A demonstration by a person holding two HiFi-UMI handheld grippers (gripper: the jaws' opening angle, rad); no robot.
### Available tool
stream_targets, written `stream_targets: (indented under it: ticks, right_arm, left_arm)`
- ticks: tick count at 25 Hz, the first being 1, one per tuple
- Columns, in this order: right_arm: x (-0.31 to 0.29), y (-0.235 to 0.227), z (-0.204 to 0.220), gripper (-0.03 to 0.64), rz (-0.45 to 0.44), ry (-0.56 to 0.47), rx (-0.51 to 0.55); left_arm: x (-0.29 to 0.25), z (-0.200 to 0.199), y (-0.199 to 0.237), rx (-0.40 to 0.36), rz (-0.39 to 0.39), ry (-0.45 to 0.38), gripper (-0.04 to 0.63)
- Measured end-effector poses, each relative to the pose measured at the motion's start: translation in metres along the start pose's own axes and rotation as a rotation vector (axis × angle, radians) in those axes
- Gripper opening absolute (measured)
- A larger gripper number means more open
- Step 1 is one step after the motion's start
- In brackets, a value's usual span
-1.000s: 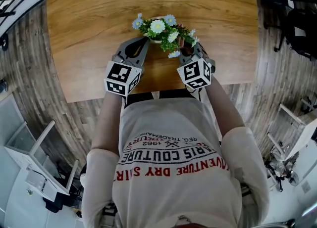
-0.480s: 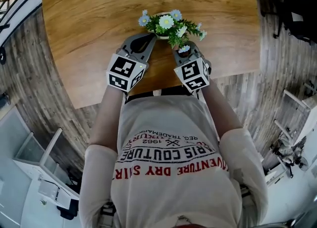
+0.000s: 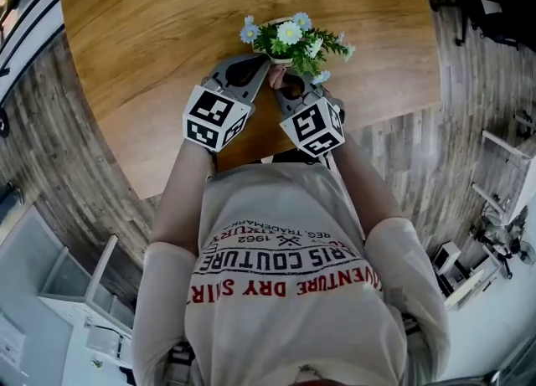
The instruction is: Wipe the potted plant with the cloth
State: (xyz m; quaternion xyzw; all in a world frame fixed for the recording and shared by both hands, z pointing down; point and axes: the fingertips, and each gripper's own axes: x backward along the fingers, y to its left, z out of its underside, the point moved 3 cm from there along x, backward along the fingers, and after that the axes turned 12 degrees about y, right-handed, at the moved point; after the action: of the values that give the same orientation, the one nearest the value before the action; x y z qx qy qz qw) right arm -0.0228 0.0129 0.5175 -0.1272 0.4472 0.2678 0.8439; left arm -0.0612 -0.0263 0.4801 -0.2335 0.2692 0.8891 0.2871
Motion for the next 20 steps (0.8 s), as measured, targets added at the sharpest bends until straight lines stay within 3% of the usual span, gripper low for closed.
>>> stream_targets:
  ticks: [6, 12, 20]
  right_arm:
    - [0.006, 0.005, -0.007, 0.037, -0.014, -0.044, -0.076]
    - [0.024, -0.002, 0.009, 0.037, 0.023, -0.018, -0.147]
    - [0.052, -0.065, 0.06, 0.037, 0.068, 0.062, -0.218]
  left_arm:
    - [-0.004, -0.003, -0.003, -0.043, 0.039, 0.003, 0.017]
    - [0.0, 0.001, 0.001, -0.032, 0.035, 0.015, 0.017]
    - [-0.001, 0.002, -0.001, 0.027, -0.038, 0.023, 0.017]
